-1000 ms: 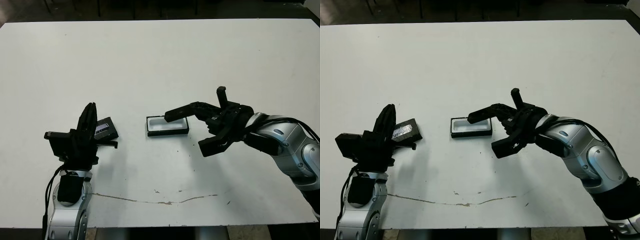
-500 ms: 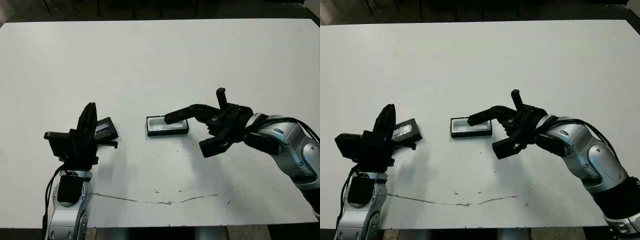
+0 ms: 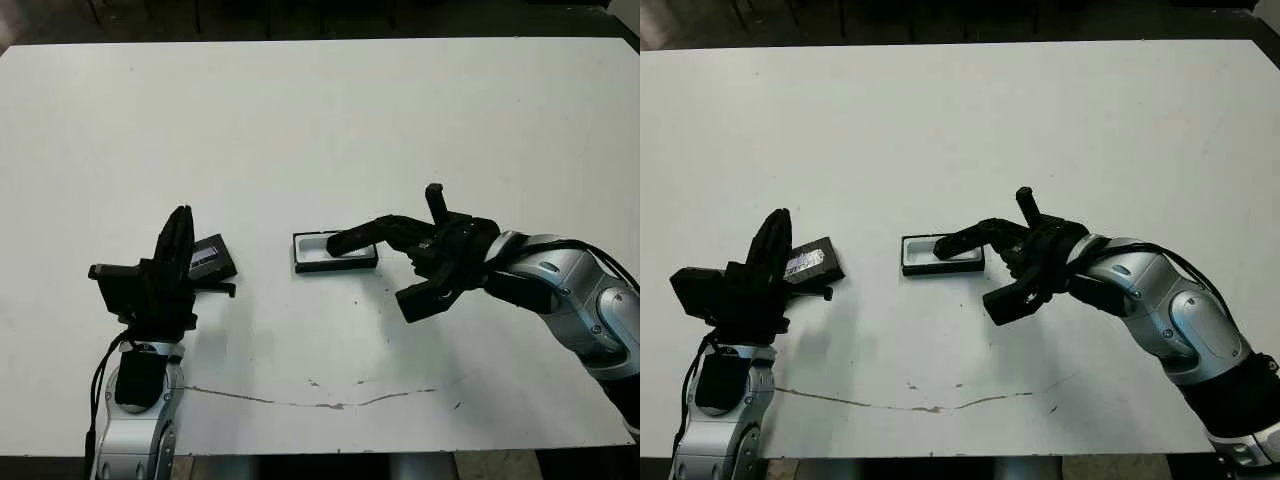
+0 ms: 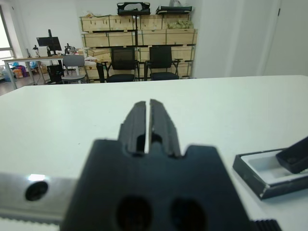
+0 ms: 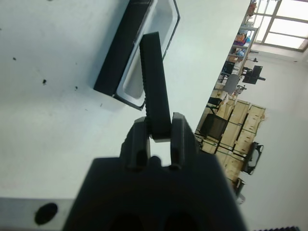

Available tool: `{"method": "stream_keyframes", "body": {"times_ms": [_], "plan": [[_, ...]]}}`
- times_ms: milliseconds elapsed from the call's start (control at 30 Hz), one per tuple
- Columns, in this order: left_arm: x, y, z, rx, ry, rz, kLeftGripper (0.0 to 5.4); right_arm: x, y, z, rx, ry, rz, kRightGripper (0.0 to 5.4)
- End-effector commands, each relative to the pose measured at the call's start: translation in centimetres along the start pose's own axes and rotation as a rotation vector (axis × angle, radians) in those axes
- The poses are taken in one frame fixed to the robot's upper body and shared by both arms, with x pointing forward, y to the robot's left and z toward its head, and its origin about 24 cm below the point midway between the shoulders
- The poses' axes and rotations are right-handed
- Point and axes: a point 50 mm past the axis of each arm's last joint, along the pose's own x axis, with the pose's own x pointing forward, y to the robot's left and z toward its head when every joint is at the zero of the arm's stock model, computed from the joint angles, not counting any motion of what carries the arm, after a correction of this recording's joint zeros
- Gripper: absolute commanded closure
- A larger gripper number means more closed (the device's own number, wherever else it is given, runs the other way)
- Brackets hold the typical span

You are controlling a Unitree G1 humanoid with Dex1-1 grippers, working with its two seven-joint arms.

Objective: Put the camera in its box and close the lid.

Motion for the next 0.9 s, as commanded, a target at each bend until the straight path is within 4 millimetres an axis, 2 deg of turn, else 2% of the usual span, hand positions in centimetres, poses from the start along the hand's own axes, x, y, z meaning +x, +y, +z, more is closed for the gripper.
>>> {"method": "stream_keyframes", "body": {"times_ms": [33,367,900], "plan": [[-0.4,0.0,-0.5,-0.001,0.034,0.004,5.4,0.1,0.4,0.0,0.016,-0.017,0.027,5.39],[-0.5,0.0,-0.5,0.002,0.028,0.003,5.4,0.3,0.7,0.3,-0.045,-0.029,0.033,5.39],[-0.7,-0.3,-0.6,-0.015,0.035,0.013,5.4,1.7,1.1,1.4,-0.198,-0.149,0.003,5.39]]}}
